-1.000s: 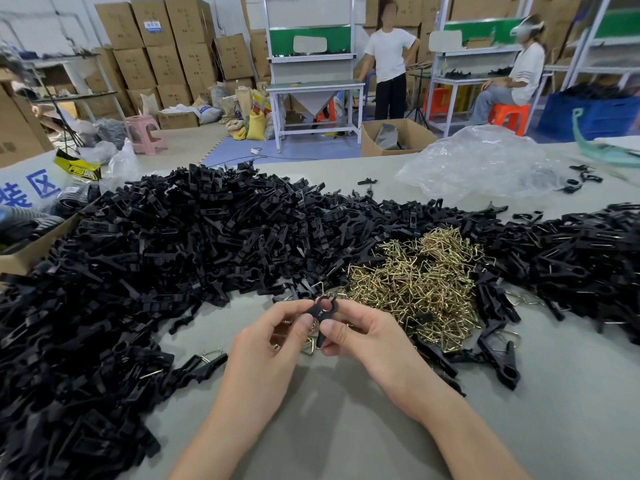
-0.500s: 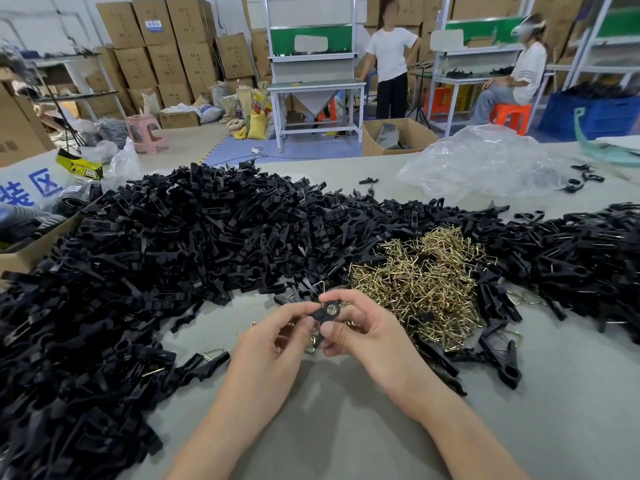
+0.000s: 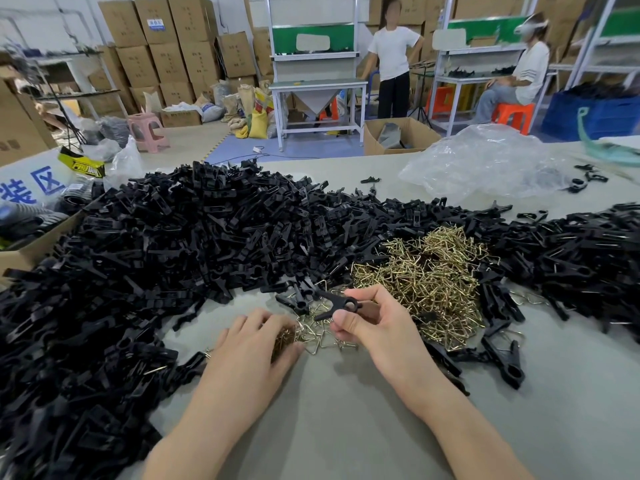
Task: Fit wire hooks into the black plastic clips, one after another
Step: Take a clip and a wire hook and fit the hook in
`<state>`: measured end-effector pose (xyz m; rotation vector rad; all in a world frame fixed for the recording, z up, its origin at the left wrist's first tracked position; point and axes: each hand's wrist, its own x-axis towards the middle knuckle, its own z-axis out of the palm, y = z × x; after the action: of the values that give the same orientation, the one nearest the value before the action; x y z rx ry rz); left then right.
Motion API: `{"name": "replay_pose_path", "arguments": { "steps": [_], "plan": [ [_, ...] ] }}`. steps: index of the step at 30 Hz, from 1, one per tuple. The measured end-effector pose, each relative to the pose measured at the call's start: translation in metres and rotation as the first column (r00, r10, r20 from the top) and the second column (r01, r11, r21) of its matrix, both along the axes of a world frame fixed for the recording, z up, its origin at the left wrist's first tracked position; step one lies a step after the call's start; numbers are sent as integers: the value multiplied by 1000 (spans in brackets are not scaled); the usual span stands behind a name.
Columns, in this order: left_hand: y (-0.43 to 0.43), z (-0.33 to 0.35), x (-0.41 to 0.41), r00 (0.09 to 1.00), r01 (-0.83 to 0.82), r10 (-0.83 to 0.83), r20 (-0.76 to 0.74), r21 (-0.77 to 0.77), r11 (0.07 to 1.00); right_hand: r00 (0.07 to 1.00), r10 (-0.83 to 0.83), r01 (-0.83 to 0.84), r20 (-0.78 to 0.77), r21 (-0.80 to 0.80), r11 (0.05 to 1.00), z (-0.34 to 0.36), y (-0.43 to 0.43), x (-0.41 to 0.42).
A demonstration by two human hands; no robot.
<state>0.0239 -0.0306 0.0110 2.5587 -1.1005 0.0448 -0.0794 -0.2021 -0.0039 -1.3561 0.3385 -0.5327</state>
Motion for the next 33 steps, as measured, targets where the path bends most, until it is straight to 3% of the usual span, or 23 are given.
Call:
{"name": "replay_pose_path", "arguments": {
  "steps": [3, 8, 15, 20, 23, 26, 28, 29, 31, 33],
  "plan": [
    [-1, -2, -1, 1000, 8, -8, 5, -111, 994, 1000, -4, 4, 1, 2, 1000, 0, 0, 1],
    [-7, 0, -4, 984, -49, -25, -177, -402, 914, 1000, 17, -18, 16, 4, 1000, 1, 0, 0],
    [-9, 1, -4, 949, -116, -76, -306, -563, 818, 999, 34, -35, 32, 23, 999, 1, 0, 0],
    [-8, 4, -4, 982, -50, -55, -181, -531, 846, 999, 31, -31, 27, 13, 999, 2, 1, 0],
    [-4, 3, -3, 999, 37, -32, 20, -400, 916, 999, 29, -29, 24, 14, 999, 3, 1, 0],
    [-2, 3, 0, 998, 53, -37, 60, -279, 959, 999, 34, -35, 23, 19, 999, 3, 1, -1],
    [-4, 6, -2, 999, 9, -22, -30, -402, 916, 999, 34, -35, 24, 17, 999, 4, 2, -1],
    [-6, 8, -3, 990, -69, -6, -144, -506, 860, 999, 35, -36, 24, 15, 999, 5, 2, -1],
    [-10, 10, -6, 906, -268, -28, -422, -624, 734, 999, 45, -45, 24, 6, 999, 6, 3, -1],
    [-13, 9, -6, 789, -410, -82, -609, -620, 669, 997, 69, -68, 18, -15, 998, 6, 4, -1]
  ]
}}
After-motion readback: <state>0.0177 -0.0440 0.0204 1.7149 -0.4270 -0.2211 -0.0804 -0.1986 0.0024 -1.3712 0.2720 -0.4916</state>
